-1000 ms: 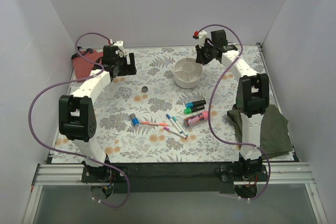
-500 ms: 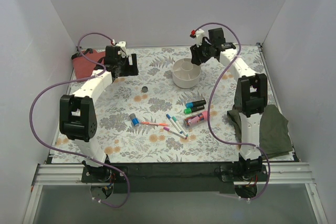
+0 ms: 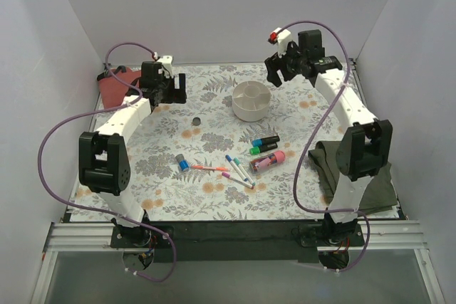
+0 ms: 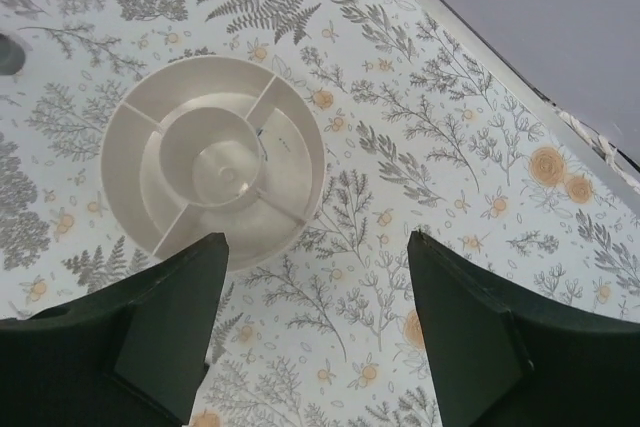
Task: Sort the stationery into containers
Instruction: Place the storage box at the center of the board, then pick up the pen from the center of the board.
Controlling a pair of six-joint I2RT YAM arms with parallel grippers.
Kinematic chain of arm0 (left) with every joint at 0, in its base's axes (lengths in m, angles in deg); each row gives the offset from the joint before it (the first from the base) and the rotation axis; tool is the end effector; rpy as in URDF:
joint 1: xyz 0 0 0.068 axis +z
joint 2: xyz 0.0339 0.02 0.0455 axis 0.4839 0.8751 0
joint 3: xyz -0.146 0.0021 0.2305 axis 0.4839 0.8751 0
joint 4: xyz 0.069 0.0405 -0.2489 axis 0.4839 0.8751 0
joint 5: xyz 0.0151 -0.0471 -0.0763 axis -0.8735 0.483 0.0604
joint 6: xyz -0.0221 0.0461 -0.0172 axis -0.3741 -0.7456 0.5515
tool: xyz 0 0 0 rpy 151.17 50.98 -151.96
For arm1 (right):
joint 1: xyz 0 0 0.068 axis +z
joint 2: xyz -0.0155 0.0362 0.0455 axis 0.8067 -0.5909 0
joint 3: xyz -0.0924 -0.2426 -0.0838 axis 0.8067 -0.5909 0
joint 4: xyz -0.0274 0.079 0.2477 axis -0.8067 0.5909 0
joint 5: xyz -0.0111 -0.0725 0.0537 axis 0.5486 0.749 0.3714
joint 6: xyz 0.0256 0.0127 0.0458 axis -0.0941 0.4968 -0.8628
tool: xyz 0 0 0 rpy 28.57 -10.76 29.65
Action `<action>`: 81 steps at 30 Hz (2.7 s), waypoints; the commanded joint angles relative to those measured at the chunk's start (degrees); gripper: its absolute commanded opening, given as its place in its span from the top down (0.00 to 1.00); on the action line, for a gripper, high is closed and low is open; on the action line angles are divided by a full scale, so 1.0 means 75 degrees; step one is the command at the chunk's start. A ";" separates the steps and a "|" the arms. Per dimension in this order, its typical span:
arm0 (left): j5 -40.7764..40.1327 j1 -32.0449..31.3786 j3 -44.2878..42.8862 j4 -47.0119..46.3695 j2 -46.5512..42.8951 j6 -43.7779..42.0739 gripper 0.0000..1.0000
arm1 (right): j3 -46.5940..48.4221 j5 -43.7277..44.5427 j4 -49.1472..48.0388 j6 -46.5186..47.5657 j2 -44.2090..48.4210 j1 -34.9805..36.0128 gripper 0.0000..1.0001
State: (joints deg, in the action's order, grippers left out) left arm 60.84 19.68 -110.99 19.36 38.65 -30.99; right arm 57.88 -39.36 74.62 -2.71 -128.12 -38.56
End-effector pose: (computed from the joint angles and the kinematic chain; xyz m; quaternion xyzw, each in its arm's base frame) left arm 0.3906 -0.0665 0.2662 -0.2390 0.8755 -0.2117 0.3626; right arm 0.4297 0.1281 0.3422 -0.3528 0.7971 0.1032 0.4790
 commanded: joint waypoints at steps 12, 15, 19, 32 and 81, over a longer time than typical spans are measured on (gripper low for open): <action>0.2966 -0.1658 0.2038 0.1241 -0.2667 -0.4544 0.21 | -0.4356 -0.1592 0.0774 0.2335 0.3268 0.0138 0.30; 0.3118 -0.2080 0.2249 0.1429 -0.2738 -0.4885 0.20 | -0.5045 -0.1558 0.0774 0.2805 0.3726 0.0372 0.31; 0.3867 -0.2199 0.2740 0.1208 -0.2995 -0.5446 0.19 | -0.5821 -0.1476 0.0763 0.3146 0.4300 0.0758 0.32; 0.3810 -0.2985 0.2297 0.2015 -0.1391 -0.6583 0.50 | -0.6267 -0.0844 0.0493 0.2502 0.4582 0.0935 0.34; 0.2462 -0.4320 0.3808 -0.0071 -0.0160 -0.6022 0.97 | -0.7439 -0.0375 -0.0058 0.2291 0.5309 0.0853 0.35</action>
State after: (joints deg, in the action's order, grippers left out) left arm 82.79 -11.38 -86.29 17.88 36.53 -76.10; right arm 2.71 -42.57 75.80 14.64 -89.96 -31.98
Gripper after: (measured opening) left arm 0.121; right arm 0.648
